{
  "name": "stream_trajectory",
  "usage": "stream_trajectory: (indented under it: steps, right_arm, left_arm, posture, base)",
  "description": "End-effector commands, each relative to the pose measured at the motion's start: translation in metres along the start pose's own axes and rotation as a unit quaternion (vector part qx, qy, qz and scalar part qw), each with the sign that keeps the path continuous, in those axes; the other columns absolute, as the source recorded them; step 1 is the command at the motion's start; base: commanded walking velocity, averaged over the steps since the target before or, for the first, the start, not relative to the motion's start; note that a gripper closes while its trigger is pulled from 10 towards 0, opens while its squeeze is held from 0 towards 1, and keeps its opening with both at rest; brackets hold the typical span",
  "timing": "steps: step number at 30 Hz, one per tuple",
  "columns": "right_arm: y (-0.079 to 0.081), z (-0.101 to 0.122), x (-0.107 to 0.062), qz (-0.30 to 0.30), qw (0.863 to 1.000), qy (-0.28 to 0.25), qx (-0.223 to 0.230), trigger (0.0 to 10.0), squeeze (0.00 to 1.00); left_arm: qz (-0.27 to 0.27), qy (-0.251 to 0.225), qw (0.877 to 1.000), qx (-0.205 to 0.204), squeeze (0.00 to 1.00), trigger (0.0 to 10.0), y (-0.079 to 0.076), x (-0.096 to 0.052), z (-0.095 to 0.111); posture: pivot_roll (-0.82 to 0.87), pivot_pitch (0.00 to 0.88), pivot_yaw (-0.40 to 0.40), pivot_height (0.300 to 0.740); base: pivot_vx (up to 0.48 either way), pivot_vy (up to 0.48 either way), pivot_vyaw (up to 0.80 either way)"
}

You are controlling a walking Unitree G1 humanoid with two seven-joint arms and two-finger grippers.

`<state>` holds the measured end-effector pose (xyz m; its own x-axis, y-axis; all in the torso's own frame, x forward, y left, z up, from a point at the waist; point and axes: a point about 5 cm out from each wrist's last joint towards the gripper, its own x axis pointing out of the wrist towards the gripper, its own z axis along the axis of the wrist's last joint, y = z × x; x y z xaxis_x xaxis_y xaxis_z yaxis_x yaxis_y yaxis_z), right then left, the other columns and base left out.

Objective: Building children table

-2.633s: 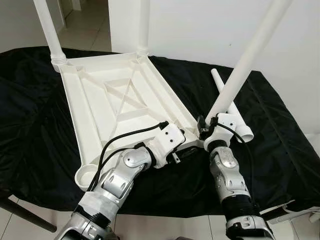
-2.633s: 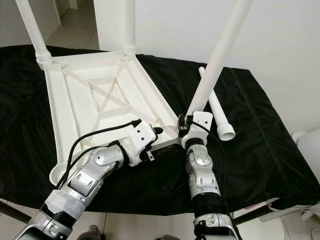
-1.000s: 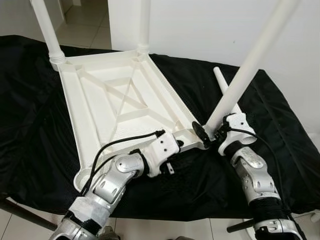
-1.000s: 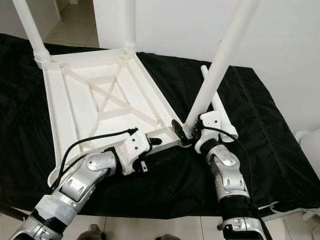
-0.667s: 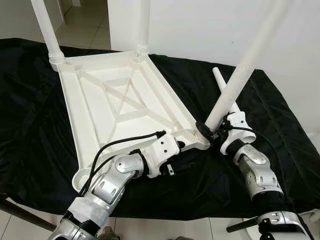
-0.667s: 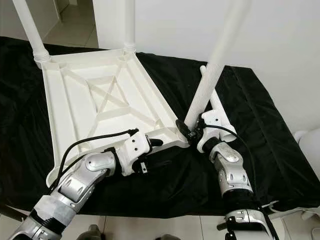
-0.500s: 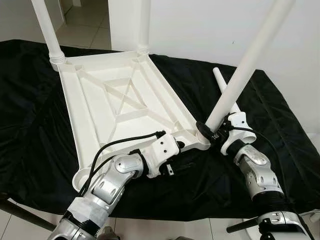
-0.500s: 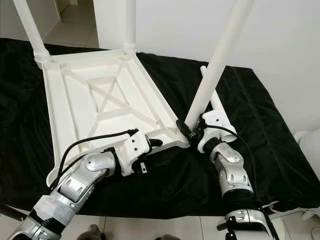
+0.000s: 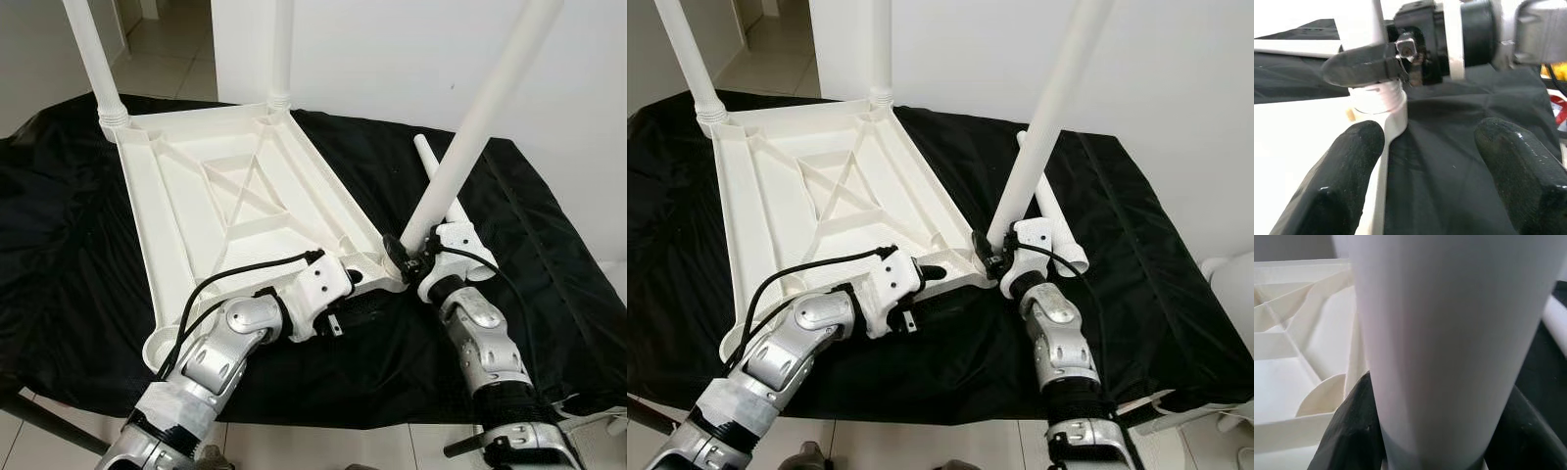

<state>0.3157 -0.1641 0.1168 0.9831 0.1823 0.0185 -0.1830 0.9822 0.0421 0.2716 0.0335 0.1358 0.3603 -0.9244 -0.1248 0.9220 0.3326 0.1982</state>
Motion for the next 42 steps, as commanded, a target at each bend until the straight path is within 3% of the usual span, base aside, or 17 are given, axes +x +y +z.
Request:
stream_trajectory:
  steps: [1,10,13,18,19,32,33,34,35,38,42]
  right_arm:
    - [-0.004,-0.017,-0.006,-0.095,0.994,0.045,0.007,10.0,0.0]
    - [0.011,-0.017,-0.012,-0.212,0.975,0.039,0.044,10.0,0.0]
    - [0.022,-0.012,-0.011,-0.211,0.975,0.024,0.063,10.0,0.0]
    - [0.023,-0.008,-0.011,-0.199,0.978,0.015,0.057,10.0,0.0]
    - [0.02,-0.006,-0.013,-0.198,0.978,0.007,0.056,10.0,1.0]
    - [0.015,-0.002,-0.032,-0.21,0.977,-0.02,0.04,10.0,1.0]
    - [0.015,-0.002,-0.036,-0.206,0.978,-0.024,0.037,10.0,0.74]
    - [0.015,-0.002,-0.036,-0.206,0.978,-0.024,0.037,10.0,0.74]
    - [0.017,-0.003,-0.041,-0.199,0.979,-0.028,0.038,10.0,0.0]
    - [0.023,-0.009,-0.053,-0.18,0.983,-0.019,0.034,10.0,0.0]
    - [0.024,-0.012,-0.059,-0.173,0.984,-0.015,0.033,10.0,0.0]
  left_arm:
    - [0.074,-0.003,0.997,-0.006,0.0,10.0,0.014,0.001,0.002]
    - [0.115,0.001,0.993,-0.027,0.0,10.0,0.025,0.002,0.002]
    - [0.131,-0.009,0.99,-0.052,0.0,10.0,0.03,0.003,0.005]
    - [0.131,-0.01,0.99,-0.058,0.0,10.0,0.03,0.004,0.006]
    - [0.13,-0.009,0.99,-0.057,0.0,10.0,0.031,0.004,0.006]
    - [0.154,-0.013,0.986,-0.064,0.0,10.0,0.039,0.003,0.007]
    - [0.161,-0.014,0.985,-0.066,0.0,10.0,0.041,0.003,0.008]
    - [0.161,-0.014,0.985,-0.066,0.0,10.0,0.041,0.003,0.008]
    - [0.173,-0.018,0.982,-0.07,0.0,10.0,0.045,0.003,0.01]
    - [0.222,-0.021,0.971,-0.085,0.0,10.0,0.059,0.001,0.014]
    - [0.251,-0.017,0.964,-0.086,0.0,10.0,0.068,-0.002,0.014]
  posture:
    - [0.06,0.0,-0.085,0.74]
    - [0.06,0.0,-0.089,0.74]
    - [0.05,0.0,-0.08,0.74]
    - [0.04,0.0,-0.077,0.74]
    - [0.04,0.0,-0.076,0.74]
    - [0.04,0.0,-0.081,0.74]
    - [0.04,0.0,-0.081,0.74]
    - [0.04,0.0,-0.081,0.74]
    - [0.04,0.0,-0.08,0.74]
    - [0.04,0.0,-0.078,0.74]
    - [0.04,0.0,-0.077,0.74]
  base:
    - [0.0,0.0,0.0]
    - [0.0,0.0,0.0]
    - [0.0,0.0,0.0]
    - [0.0,0.0,0.0]
    - [0.0,0.0,0.0]
    - [0.0,0.0,0.0]
    - [0.0,0.0,0.0]
    - [0.0,0.0,0.0]
    - [0.0,0.0,0.0]
    - [0.0,0.0,0.0]
    - [0.0,0.0,0.0]
